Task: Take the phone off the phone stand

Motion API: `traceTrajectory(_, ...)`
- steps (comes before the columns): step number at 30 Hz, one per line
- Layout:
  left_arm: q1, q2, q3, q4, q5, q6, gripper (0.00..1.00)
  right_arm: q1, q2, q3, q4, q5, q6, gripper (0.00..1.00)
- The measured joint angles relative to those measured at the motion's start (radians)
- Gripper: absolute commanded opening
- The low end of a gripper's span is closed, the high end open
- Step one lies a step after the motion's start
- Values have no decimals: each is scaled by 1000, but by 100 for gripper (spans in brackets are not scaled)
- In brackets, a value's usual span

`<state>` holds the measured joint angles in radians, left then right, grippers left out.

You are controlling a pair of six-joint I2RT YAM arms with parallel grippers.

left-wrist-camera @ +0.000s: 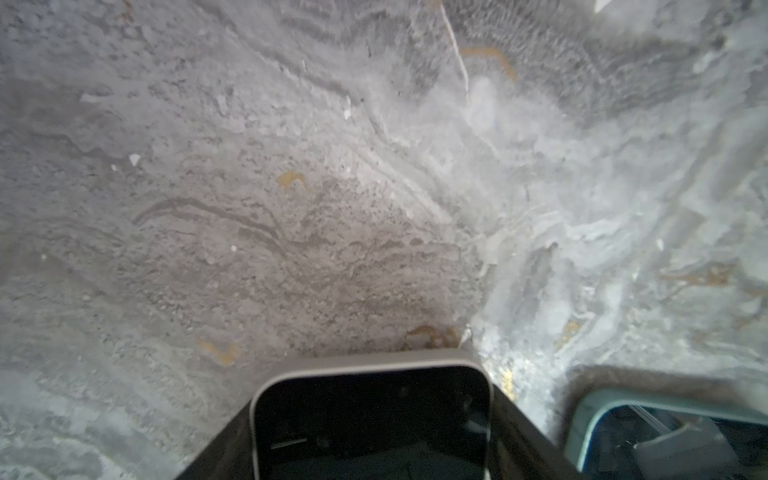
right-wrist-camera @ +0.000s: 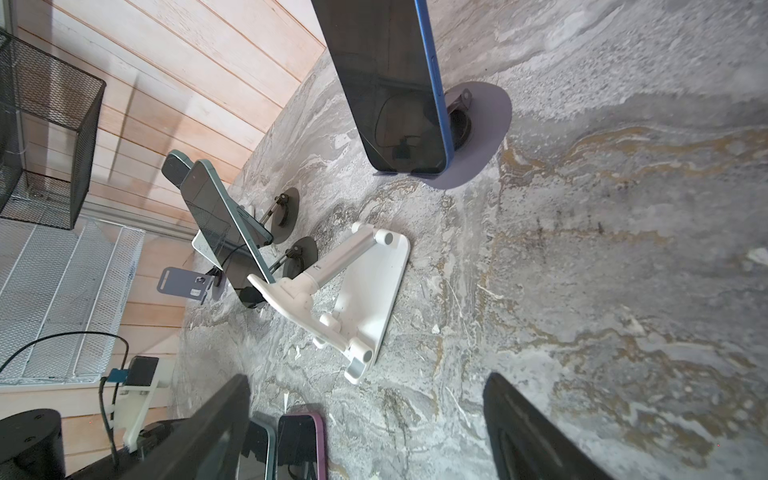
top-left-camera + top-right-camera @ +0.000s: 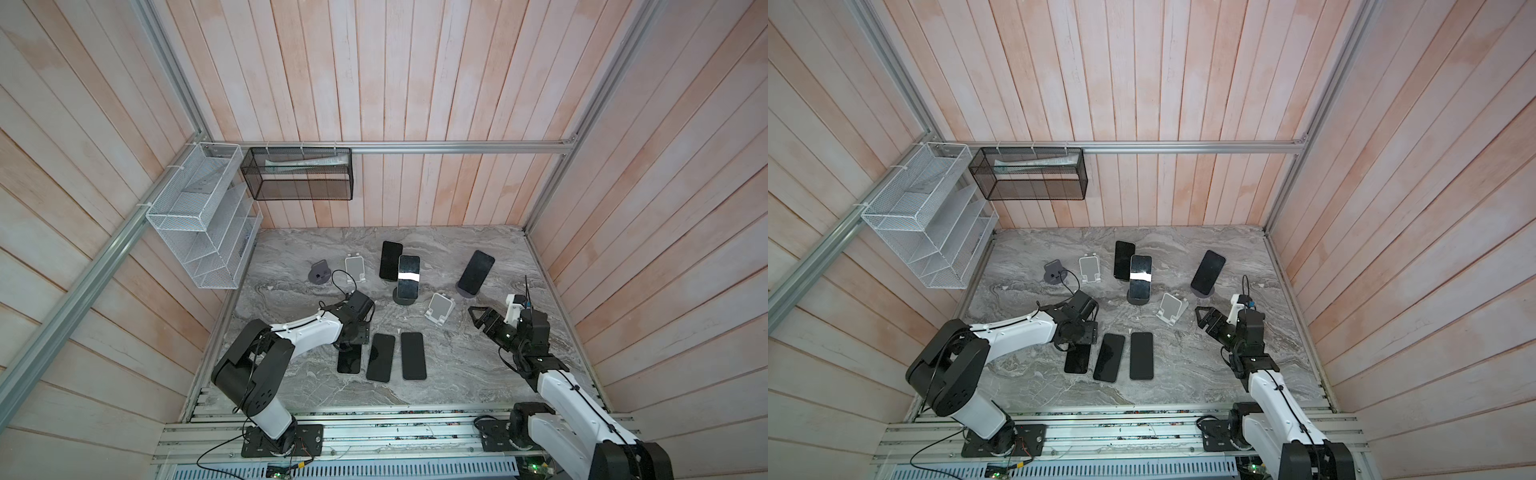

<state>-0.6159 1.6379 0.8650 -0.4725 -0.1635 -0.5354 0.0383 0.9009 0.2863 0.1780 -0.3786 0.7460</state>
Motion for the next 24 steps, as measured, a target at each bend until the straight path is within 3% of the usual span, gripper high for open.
traceTrajectory(8, 0, -19, -16, 21, 14, 0, 82, 3, -2, 30, -42, 1, -15, 88)
traceTrajectory(12, 0, -66, -22, -5, 26, -2, 88, 33, -3, 80, -70, 30, -19, 88)
traceTrajectory(15, 0, -164, -14, -35, 26, 5, 93, 104, 5, 129, -105, 95, -31, 88)
traceTrajectory(24, 16, -389, 163, -93, 25, 57, 93, 336, 192, 331, -199, 333, -56, 89)
